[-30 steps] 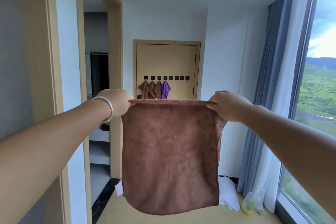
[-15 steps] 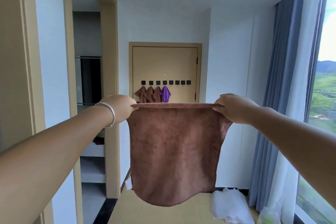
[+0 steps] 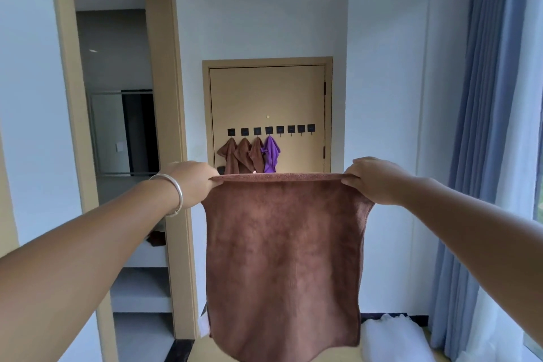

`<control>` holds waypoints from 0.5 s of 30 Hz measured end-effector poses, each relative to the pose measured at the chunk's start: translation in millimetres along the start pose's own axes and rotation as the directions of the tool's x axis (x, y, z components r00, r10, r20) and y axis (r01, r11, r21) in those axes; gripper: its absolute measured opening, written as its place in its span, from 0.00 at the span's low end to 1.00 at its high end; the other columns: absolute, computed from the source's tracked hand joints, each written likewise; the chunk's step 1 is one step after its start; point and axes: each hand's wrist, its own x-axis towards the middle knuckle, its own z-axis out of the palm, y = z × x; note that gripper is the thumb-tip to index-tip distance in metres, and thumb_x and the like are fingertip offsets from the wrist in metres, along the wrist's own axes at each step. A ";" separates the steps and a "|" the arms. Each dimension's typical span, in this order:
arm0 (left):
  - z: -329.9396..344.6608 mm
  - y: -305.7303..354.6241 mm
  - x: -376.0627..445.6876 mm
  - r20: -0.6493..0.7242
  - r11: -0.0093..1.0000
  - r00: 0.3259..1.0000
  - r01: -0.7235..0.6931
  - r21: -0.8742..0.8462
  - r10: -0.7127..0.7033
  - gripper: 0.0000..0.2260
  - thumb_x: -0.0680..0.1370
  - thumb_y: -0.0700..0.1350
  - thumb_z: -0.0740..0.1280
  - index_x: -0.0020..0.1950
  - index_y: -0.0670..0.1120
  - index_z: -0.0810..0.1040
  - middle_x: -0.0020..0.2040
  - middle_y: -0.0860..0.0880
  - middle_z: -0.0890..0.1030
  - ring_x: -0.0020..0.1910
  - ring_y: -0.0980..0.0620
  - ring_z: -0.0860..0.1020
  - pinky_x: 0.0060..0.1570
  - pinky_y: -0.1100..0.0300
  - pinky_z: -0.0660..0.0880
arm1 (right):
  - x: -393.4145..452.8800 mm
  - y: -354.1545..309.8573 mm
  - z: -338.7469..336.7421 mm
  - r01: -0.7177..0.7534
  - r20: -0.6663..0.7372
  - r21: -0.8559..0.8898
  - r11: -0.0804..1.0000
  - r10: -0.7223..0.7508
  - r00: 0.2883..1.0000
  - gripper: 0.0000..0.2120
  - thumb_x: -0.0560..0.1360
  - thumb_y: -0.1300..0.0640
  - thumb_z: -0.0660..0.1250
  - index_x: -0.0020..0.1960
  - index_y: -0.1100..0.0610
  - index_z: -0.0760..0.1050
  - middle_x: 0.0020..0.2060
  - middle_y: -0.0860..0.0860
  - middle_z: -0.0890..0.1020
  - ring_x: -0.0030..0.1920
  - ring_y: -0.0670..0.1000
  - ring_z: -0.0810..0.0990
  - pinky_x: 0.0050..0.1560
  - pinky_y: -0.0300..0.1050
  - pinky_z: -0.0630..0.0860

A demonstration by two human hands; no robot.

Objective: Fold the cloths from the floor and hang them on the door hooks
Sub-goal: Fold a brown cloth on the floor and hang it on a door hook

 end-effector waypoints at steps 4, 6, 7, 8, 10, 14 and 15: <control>22.6 3.8 64.2 -0.004 1.000 1.000 0.018 0.011 -0.018 0.19 0.84 0.53 0.50 0.35 0.50 0.68 0.35 0.52 0.74 0.33 0.53 0.71 0.32 0.60 0.63 | 61.1 32.3 26.2 0.005 -0.011 0.021 1.000 -0.005 1.000 0.19 0.81 0.42 0.51 0.56 0.50 0.76 0.56 0.50 0.78 0.63 0.54 0.74 0.59 0.54 0.73; 30.9 6.1 100.1 -0.005 1.000 1.000 0.023 0.005 -0.023 0.19 0.84 0.53 0.50 0.35 0.50 0.68 0.36 0.51 0.75 0.34 0.53 0.72 0.33 0.59 0.64 | 92.6 51.0 33.4 0.003 -0.024 0.018 1.000 -0.002 1.000 0.19 0.81 0.42 0.51 0.58 0.50 0.76 0.57 0.50 0.78 0.63 0.54 0.73 0.60 0.54 0.72; 35.3 7.4 117.8 -0.013 1.000 1.000 0.024 -0.005 -0.024 0.19 0.84 0.53 0.50 0.36 0.50 0.69 0.35 0.51 0.75 0.34 0.53 0.72 0.33 0.59 0.65 | 108.0 60.1 36.3 0.003 -0.032 0.016 1.000 -0.002 0.999 0.19 0.81 0.42 0.51 0.58 0.50 0.76 0.57 0.51 0.78 0.63 0.54 0.73 0.60 0.54 0.72; 40.3 8.8 135.0 -0.022 1.000 0.999 0.025 -0.018 -0.026 0.19 0.84 0.53 0.50 0.36 0.50 0.69 0.35 0.51 0.75 0.33 0.53 0.72 0.32 0.59 0.64 | 123.3 68.9 39.3 0.004 -0.041 0.016 1.000 -0.003 0.999 0.19 0.81 0.42 0.51 0.58 0.50 0.76 0.57 0.51 0.78 0.64 0.55 0.73 0.60 0.54 0.72; 52.7 10.2 167.6 -0.030 0.999 0.999 0.032 -0.027 -0.033 0.19 0.84 0.53 0.50 0.36 0.50 0.70 0.36 0.51 0.76 0.33 0.52 0.72 0.32 0.59 0.65 | 152.3 84.2 46.6 0.004 -0.057 0.016 1.000 -0.003 0.998 0.19 0.81 0.43 0.51 0.59 0.49 0.76 0.57 0.51 0.77 0.63 0.55 0.73 0.58 0.52 0.72; 88.4 9.6 224.4 -0.021 0.998 0.998 0.060 -0.029 -0.061 0.20 0.83 0.54 0.50 0.35 0.50 0.68 0.34 0.50 0.75 0.33 0.51 0.72 0.33 0.57 0.67 | 202.7 106.9 75.5 0.006 -0.064 0.025 1.000 -0.004 0.998 0.19 0.81 0.43 0.51 0.58 0.49 0.77 0.50 0.49 0.77 0.54 0.53 0.76 0.54 0.51 0.75; 98.8 9.7 237.1 -0.012 0.998 0.998 0.064 -0.027 -0.064 0.20 0.83 0.54 0.50 0.35 0.50 0.68 0.34 0.51 0.74 0.32 0.51 0.72 0.34 0.57 0.68 | 214.0 111.0 85.7 0.007 -0.053 0.029 1.000 -0.005 0.999 0.18 0.81 0.43 0.51 0.58 0.49 0.77 0.49 0.49 0.77 0.53 0.53 0.76 0.53 0.51 0.75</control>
